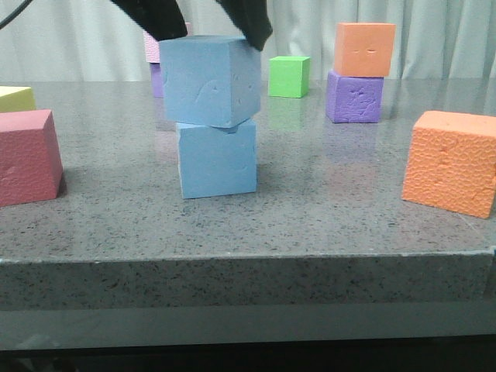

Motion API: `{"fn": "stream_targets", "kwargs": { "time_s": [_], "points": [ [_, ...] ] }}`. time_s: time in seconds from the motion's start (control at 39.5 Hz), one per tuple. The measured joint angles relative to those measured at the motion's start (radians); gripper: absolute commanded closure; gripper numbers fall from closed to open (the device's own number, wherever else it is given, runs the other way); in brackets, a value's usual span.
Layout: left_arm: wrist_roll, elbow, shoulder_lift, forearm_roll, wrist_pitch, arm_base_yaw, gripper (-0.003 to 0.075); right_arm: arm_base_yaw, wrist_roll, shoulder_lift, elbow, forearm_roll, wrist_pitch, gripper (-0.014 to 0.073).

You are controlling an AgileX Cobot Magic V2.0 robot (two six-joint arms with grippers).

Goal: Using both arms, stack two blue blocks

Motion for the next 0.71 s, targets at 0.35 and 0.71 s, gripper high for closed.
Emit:
{"fn": "stream_targets", "kwargs": {
  "time_s": [0.35, 0.71],
  "points": [
    [0.062, -0.090, 0.000, 0.000, 0.028, 0.000, 0.0511, 0.000, 0.000, 0.000, 0.000, 0.000, 0.002, 0.0662],
    [0.107, -0.035, -0.077, 0.000, -0.097, 0.000, 0.0741, 0.000, 0.000, 0.000, 0.000, 0.000, 0.002, 0.0662]
  ]
}}
